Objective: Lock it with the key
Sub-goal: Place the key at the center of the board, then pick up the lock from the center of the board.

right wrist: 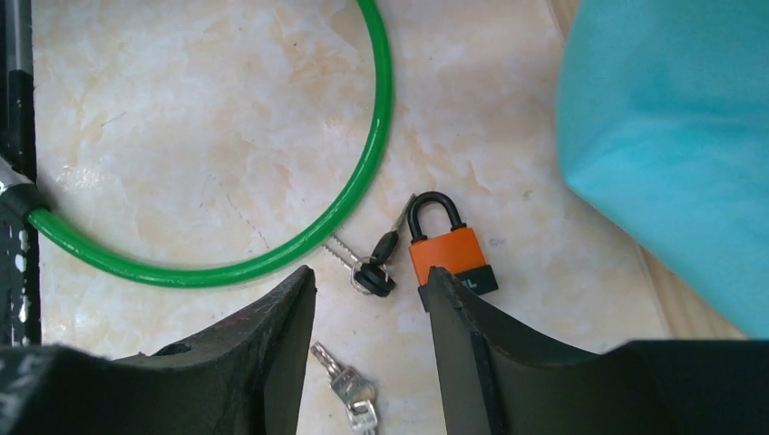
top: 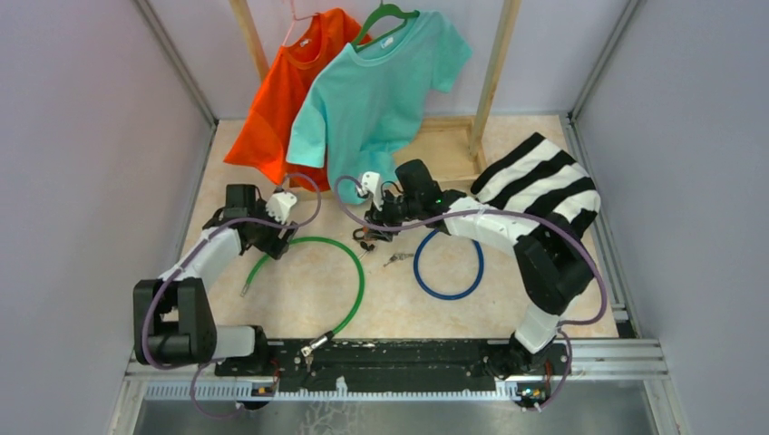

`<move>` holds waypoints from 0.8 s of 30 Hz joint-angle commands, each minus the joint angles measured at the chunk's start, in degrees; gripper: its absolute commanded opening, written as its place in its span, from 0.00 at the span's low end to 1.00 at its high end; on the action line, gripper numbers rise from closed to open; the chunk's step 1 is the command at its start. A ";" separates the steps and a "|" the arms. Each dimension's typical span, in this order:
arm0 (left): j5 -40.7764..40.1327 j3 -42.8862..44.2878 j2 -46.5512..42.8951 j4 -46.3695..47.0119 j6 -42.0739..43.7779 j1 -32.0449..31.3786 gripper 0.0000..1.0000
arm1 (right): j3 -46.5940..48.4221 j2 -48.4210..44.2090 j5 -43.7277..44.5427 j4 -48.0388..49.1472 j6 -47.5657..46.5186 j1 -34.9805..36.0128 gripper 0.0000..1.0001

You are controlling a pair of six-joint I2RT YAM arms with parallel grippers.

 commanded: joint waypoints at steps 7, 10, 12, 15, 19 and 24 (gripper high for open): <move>-3.84 -1.80 2.91 -3.44 6.88 4.81 0.68 | -8.27 -13.98 0.35 -2.67 -7.01 -0.98 0.50; -4.68 -1.77 3.22 -4.99 6.54 4.85 0.63 | -10.35 -16.71 -0.12 -1.97 -7.06 -1.30 0.50; -6.11 -2.13 3.77 -5.21 6.33 4.91 0.61 | -11.62 -18.24 -0.72 -1.33 -6.98 -1.46 0.50; -7.30 -3.02 4.55 -5.03 6.29 5.16 0.58 | -12.64 -19.91 -1.80 -0.79 -6.93 -1.67 0.50; -7.22 -3.10 5.40 -5.38 5.74 5.16 0.54 | -13.05 -20.67 -2.73 -0.54 -6.71 -1.90 0.50; -6.09 -4.25 5.63 -5.82 5.23 5.15 0.41 | -13.40 -21.26 -1.97 -0.27 -6.83 -2.11 0.50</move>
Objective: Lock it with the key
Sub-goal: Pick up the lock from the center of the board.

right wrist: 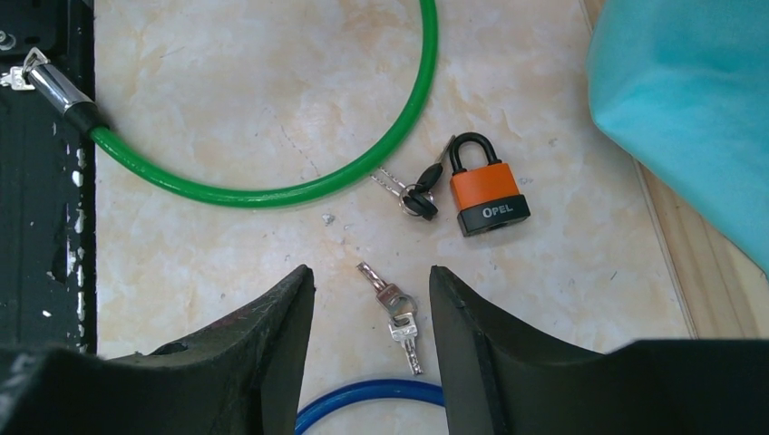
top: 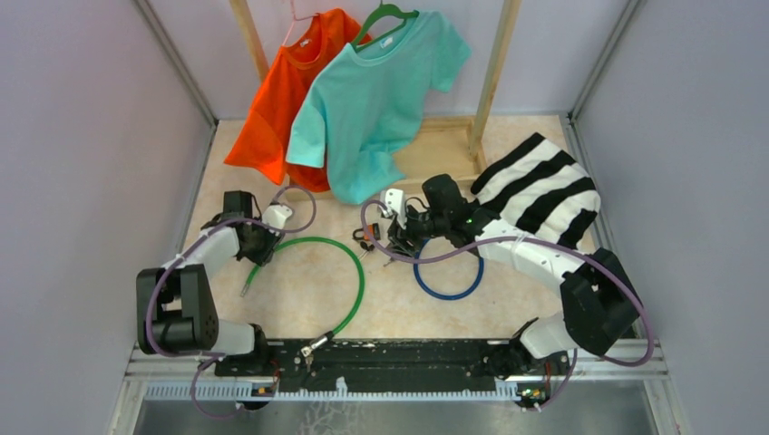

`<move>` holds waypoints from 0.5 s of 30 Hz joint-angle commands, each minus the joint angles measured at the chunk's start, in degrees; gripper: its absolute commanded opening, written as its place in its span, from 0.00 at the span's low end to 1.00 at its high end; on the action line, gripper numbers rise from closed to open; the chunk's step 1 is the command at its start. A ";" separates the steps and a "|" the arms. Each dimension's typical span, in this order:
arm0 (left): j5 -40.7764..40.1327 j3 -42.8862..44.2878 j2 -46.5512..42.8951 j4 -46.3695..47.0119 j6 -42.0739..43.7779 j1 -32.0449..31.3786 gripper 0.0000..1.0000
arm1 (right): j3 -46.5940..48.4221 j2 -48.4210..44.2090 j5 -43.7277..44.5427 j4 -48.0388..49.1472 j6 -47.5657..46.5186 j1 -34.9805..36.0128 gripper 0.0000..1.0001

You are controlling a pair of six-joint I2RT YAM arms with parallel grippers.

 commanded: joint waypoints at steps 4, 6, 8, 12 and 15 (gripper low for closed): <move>1.52 -3.82 1.55 -2.39 -0.51 0.53 0.29 | 0.44 -3.30 0.01 0.95 -2.44 -0.66 0.50; 2.67 -3.53 1.08 -3.14 -0.68 0.56 0.23 | 0.64 -3.78 -0.61 -0.30 -4.04 -0.63 0.50; 4.32 -2.33 0.14 -5.19 -1.13 0.51 0.13 | 0.63 -4.14 -1.99 -1.31 -4.70 -0.59 0.50; 9.88 0.82 -2.33 -10.48 -2.14 0.40 0.00 | 0.98 -3.22 -5.68 -2.46 -3.55 0.43 0.52; 13.47 2.76 -4.59 -14.51 -1.62 0.35 0.00 | 0.65 -1.75 -6.78 -2.18 -3.58 1.74 0.52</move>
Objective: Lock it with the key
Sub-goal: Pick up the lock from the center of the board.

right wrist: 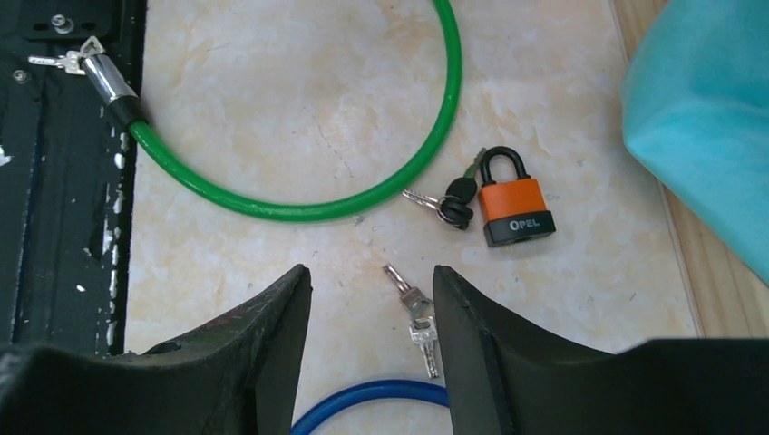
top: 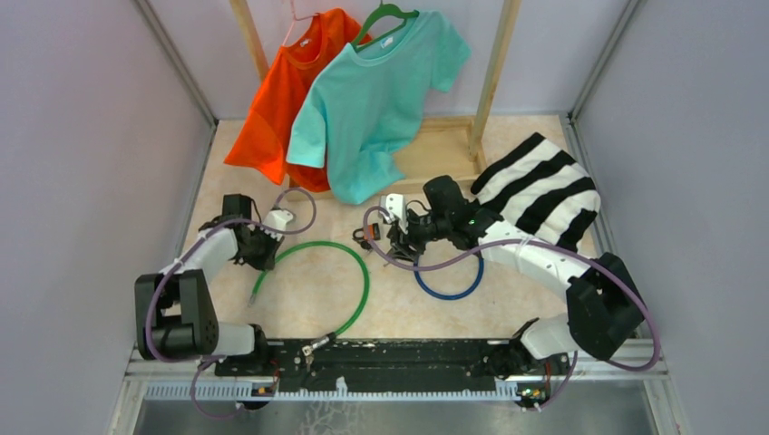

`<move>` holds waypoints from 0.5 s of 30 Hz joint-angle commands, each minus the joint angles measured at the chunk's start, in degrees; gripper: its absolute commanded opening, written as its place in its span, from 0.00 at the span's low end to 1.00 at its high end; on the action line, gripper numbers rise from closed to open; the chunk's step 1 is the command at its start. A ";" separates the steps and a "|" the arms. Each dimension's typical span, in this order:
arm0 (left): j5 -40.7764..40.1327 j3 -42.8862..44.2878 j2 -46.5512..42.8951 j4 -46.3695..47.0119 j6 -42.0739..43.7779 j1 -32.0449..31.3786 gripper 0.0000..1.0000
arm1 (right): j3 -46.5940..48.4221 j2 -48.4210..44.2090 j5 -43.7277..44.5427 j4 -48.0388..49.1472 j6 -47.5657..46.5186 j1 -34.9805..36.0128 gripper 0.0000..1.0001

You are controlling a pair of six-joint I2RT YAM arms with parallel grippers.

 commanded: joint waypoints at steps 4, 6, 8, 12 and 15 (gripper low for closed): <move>9.36 6.20 -5.80 -15.46 2.11 0.10 0.00 | 0.94 1.69 -5.32 2.37 -0.07 2.08 0.53; 10.67 8.39 -6.24 -18.65 2.53 0.10 0.00 | 1.51 2.39 -6.51 2.75 0.10 2.49 0.53; 12.67 11.11 -6.10 -21.81 2.06 0.15 0.00 | 2.14 3.16 -7.66 2.94 0.20 3.22 0.53; 16.92 18.15 -4.44 -28.60 0.96 0.06 0.00 | 2.97 4.78 -10.02 2.59 -0.53 5.21 0.54; 20.59 23.08 -3.93 -32.33 1.00 0.05 0.00 | 3.26 5.65 -10.85 1.09 -2.85 7.15 0.55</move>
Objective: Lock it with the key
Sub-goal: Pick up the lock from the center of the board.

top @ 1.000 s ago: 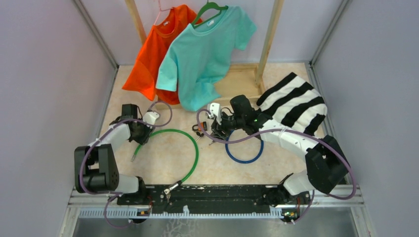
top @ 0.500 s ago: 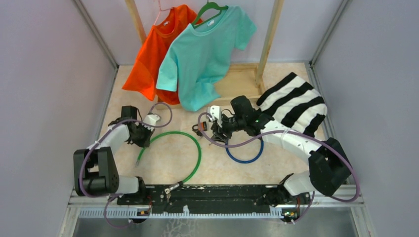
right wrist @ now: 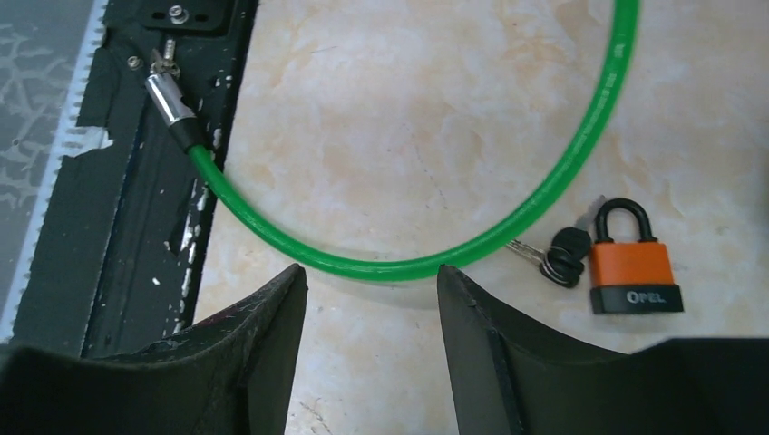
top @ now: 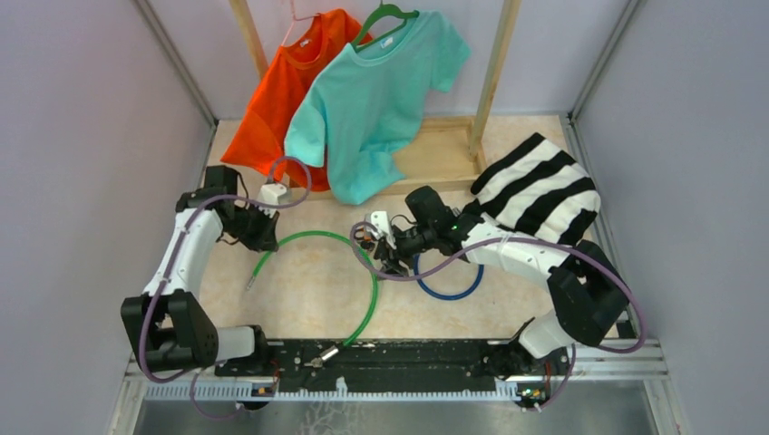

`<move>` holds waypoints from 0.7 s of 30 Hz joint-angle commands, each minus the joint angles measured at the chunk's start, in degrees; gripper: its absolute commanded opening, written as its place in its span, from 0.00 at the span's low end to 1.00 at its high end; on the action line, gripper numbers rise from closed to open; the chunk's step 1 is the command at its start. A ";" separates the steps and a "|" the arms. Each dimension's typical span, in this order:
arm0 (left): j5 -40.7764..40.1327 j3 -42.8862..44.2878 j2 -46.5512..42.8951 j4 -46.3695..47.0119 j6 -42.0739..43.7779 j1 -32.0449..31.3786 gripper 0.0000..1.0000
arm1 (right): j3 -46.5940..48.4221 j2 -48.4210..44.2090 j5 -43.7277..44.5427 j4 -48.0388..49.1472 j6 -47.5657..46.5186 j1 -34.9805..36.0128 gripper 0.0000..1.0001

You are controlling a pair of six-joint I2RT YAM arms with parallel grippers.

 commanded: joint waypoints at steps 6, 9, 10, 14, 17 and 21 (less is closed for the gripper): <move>18.88 14.20 1.33 -11.20 -0.14 -1.30 0.00 | 3.02 -1.30 0.00 1.15 -2.20 4.41 0.56; 19.03 16.28 0.64 -9.00 -0.79 -4.73 0.00 | 4.98 -3.43 4.82 0.96 -0.55 3.26 0.56; 18.44 16.71 0.28 -7.50 -1.39 -6.29 0.00 | 5.88 -4.04 5.03 0.87 0.56 2.15 0.56; 16.24 18.73 -0.70 -3.08 -3.42 -13.45 0.00 | 7.87 -6.82 1.48 4.01 7.72 -5.75 0.56; 14.94 20.74 -0.43 0.17 -5.04 -19.44 0.00 | 9.62 -8.16 0.57 4.02 9.99 -9.80 0.56; 11.62 23.58 1.44 2.62 -5.28 -26.04 0.00 | 12.93 -7.35 -2.42 -0.51 10.34 -10.83 0.60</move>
